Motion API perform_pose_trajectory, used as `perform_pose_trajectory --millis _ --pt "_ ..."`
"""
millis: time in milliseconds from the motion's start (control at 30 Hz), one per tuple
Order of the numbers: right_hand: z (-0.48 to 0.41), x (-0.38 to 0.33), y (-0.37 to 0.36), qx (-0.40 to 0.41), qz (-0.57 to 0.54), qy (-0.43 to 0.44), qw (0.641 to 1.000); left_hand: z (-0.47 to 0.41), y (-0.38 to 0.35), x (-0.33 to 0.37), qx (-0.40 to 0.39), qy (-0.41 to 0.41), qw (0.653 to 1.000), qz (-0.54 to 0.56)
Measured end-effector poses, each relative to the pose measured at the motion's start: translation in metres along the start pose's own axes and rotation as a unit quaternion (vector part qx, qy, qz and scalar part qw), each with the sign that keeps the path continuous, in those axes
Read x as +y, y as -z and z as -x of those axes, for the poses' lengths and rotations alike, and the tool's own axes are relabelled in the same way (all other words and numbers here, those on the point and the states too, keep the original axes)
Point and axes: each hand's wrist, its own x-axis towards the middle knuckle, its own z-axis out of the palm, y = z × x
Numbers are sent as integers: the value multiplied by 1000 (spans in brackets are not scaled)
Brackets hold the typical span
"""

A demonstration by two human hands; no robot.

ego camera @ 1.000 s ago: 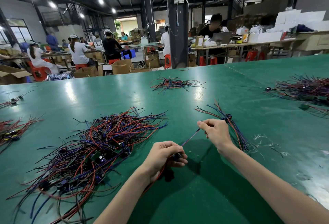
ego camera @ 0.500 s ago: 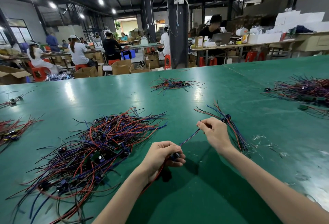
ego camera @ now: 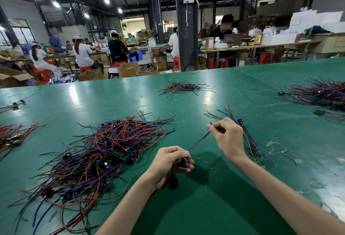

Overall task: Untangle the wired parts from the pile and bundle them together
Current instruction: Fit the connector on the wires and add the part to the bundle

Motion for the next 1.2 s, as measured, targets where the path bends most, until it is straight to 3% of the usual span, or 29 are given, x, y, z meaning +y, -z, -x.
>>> perform_pose_trajectory --millis 100,167,233,333,400,467,700,900,1200 --pt "-3 1 0 -19 -45 -80 996 0 0 0 1 1 1000 -3" --pt "-7 0 1 -50 -146 -194 969 0 1 0 3 1 1000 -5" --pt "-11 -1 4 -67 -273 -311 908 0 1 0 8 1 1000 -4" --pt "-14 -3 9 -99 -410 -453 786 0 1 0 9 1 1000 -7" --pt "-15 -4 11 -140 -462 -508 713 0 -1 0 8 4 1000 -8" --pt "-14 -3 11 -170 -479 -538 673 0 -1 0 10 7 1000 -6" --pt "-17 -5 16 -207 -477 -554 650 0 -1 0 12 10 1000 -5" --pt "-16 -7 14 -200 -523 -570 601 1 -1 0 7 8 1000 -10" --pt "-14 -11 13 -183 -547 -545 608 2 -2 0 -4 -1 1000 -18"
